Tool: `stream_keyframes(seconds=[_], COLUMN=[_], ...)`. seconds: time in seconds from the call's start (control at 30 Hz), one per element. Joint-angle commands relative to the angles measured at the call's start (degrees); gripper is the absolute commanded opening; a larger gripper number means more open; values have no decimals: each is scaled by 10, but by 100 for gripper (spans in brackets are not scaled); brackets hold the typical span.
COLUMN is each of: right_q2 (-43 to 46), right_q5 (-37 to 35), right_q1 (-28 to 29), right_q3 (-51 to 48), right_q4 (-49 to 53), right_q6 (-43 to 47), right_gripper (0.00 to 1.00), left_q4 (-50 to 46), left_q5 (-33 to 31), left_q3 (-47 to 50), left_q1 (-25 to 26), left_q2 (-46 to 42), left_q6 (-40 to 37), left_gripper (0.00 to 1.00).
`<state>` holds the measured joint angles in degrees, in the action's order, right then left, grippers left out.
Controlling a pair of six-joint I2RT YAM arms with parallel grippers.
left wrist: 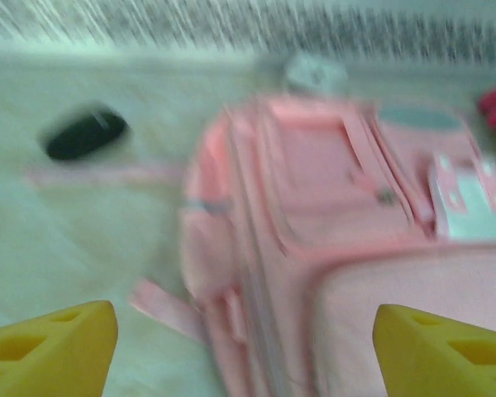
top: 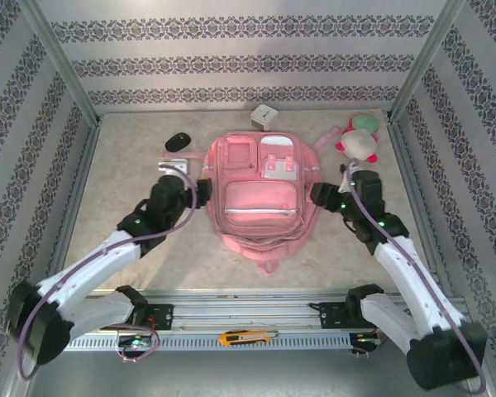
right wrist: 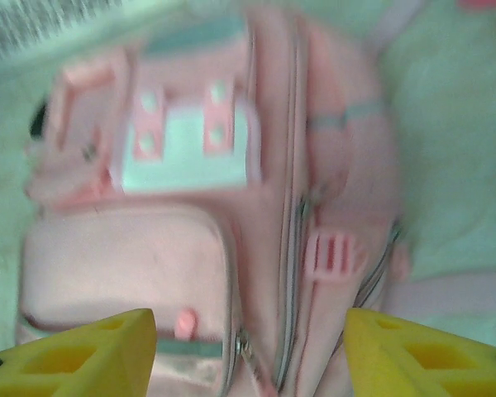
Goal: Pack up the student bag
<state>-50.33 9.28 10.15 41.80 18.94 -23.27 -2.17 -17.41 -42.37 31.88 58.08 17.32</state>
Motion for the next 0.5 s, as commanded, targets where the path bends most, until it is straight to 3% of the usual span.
stream_keyframes(seconds=[0.0,0.03,0.07,0.1,0.13,0.27,0.33,0.4,0.47], right_q2=[44,54,61,67,72,85,87,82,65], right_q5=[-22,-29,-37,-46,-57,-107,-137,-142,-138], right_q1=[-31,-40,-45,-50,-55,-67,-79,-96,-113], right_q3=[30,33,33,32,28,-31,-86,-134,-176], right_q4=[35,34,30,25,18,-65,-146,-220,-282], right_q6=[68,82,95,111,128,200,211,217,218], right_gripper=[65,93,98,98,98,98,98,98,98], left_q4=[1,24,47,77,112,302,452,548,569], left_q5=[-110,-130,-142,-158,-172,-238,-258,-249,-245], left_q3=[15,30,44,61,83,178,251,304,328], left_q1=[-13,-14,-16,-17,-17,-18,-24,-31,-42], left_q2=[-66,-87,-103,-119,-135,-164,-155,-133,-108], left_q6=[-119,-147,-172,-204,-233,-350,-397,-416,-402], left_gripper=[87,89,90,98,100,100,100,100,100])
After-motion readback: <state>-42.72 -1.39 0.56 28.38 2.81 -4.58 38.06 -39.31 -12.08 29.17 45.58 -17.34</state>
